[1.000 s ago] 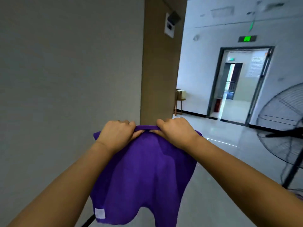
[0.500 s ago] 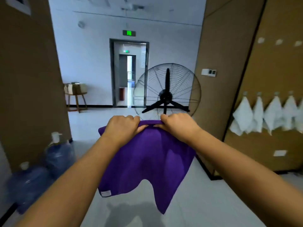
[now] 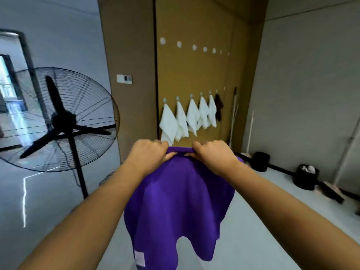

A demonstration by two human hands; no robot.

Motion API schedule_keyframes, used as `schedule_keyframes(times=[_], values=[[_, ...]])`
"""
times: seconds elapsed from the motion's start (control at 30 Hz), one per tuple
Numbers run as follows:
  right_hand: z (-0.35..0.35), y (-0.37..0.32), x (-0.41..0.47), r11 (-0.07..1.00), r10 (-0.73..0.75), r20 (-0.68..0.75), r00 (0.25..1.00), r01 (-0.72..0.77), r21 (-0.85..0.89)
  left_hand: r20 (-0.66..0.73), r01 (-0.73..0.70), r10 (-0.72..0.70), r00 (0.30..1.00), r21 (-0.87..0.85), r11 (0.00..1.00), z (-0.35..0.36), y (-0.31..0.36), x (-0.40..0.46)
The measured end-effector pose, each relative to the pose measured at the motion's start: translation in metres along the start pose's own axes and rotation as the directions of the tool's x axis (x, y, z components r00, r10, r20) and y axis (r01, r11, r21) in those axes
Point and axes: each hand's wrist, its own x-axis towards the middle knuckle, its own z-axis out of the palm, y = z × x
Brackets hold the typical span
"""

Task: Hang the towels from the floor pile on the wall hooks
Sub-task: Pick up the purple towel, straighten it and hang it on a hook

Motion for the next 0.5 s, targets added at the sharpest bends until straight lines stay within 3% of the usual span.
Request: schedule_keyframes(times=[0.17, 0.5], values=[[0.042, 0.087, 0.000, 0.985, 0.120, 0.099, 0.988, -0.105, -0.140, -0.087, -0.089, 0.079, 0.993, -0.125, 0.988, 0.078, 0.046, 0.082], [0.113, 0.257, 0.053, 0.944, 0.294, 0.105, 0.950, -0.271, -0.190, -0.174, -0.177, 0.137, 0.975, -0.246, 0.953, 0.208, 0.093, 0.257]])
